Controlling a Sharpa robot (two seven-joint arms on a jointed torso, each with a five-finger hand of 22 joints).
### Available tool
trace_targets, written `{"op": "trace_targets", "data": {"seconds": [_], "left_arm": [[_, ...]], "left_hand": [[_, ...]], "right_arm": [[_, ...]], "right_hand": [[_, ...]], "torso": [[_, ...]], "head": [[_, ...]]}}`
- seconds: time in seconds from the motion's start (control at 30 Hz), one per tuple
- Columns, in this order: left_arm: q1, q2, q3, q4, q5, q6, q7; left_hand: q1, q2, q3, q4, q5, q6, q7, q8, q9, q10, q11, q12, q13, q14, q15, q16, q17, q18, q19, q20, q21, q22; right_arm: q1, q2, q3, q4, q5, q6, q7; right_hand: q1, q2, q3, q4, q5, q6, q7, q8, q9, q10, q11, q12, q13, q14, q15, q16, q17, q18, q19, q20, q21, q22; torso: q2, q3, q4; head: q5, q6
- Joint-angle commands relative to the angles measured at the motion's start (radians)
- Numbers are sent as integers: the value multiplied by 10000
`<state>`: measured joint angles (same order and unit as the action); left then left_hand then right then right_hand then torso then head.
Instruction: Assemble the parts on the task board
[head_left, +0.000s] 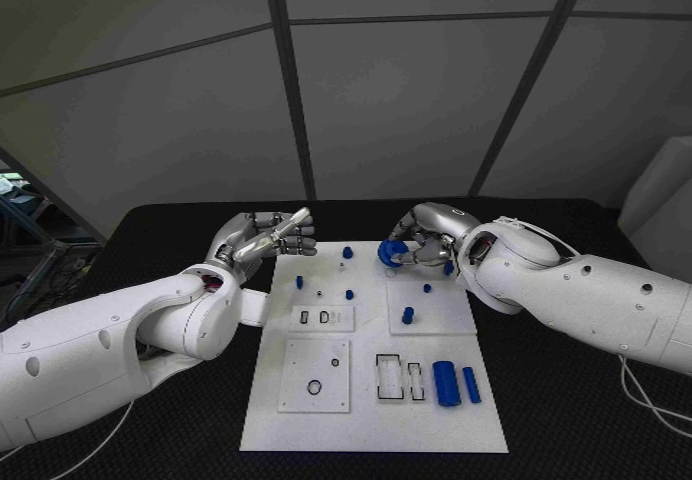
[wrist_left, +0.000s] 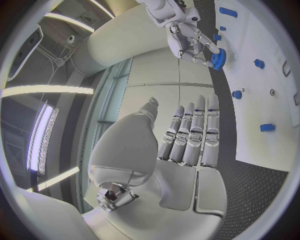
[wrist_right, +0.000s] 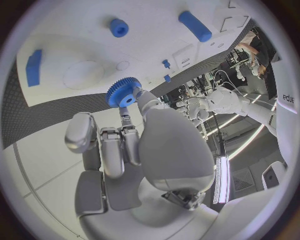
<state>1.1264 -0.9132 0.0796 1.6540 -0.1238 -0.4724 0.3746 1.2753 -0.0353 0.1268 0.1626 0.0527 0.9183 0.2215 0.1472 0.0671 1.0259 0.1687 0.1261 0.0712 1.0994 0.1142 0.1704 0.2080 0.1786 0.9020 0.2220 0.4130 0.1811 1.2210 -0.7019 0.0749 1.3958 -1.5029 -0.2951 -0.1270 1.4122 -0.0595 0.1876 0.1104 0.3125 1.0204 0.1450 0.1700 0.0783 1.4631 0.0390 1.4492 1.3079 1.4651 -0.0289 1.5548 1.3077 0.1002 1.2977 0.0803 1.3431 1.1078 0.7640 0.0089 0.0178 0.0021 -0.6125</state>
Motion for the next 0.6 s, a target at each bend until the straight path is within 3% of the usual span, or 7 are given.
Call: {"op": "trace_targets", "data": {"seconds": [0.03,0.2,0.43,0.6], "left_arm": [[11,-16,6,27,-74,140,6],[12,-32,6,43,-75,134,17],[15,-37,7,59,-165,139,14],[18,-40,7,73,-187,117,18]], "left_hand": [[-6,20,-65,-25,-7,-35,41,-60,-15,-18,25,-69,-13,-34,59,-67,15,16,-16,30,70,4],[53,8,-84,-73,-8,-50,49,-81,-14,-34,33,-95,-12,-39,65,-98,32,16,-26,35,77,6],[389,-138,-238,-353,-11,-43,38,-130,-4,-18,29,-159,4,-19,67,-211,119,22,-59,45,116,18],[399,-143,-249,-362,-10,-44,38,-134,-4,-20,30,-164,4,-18,68,-217,123,22,-61,45,118,19]], "right_arm": [[22,74,6,233,-352,-521,48],[25,477,6,197,-597,-585,-33],[30,1331,0,-354,-745,-416,-41],[29,1844,-12,-783,-787,-248,-34]], "right_hand": [[-267,-164,189,175,73,512,-275,-40,105,187,-40,22,1252,990,-32,49,2318,-86,60,-19,34,9],[-284,-189,201,174,101,522,-278,-47,105,194,-41,30,1263,999,-31,64,2361,-95,87,-17,59,58],[-306,-217,213,174,127,529,-278,-57,104,197,-42,31,1267,1015,-31,90,2433,-116,154,-16,115,172],[-319,-230,221,176,137,523,-274,-69,101,181,-40,9,1243,1017,-31,94,2445,-115,151,-16,113,167]], "torso": [[0,-7,14],[7,-12,14],[20,-27,38],[32,-13,21]], "head": [[35,22],[84,48],[151,13],[158,0]]}}
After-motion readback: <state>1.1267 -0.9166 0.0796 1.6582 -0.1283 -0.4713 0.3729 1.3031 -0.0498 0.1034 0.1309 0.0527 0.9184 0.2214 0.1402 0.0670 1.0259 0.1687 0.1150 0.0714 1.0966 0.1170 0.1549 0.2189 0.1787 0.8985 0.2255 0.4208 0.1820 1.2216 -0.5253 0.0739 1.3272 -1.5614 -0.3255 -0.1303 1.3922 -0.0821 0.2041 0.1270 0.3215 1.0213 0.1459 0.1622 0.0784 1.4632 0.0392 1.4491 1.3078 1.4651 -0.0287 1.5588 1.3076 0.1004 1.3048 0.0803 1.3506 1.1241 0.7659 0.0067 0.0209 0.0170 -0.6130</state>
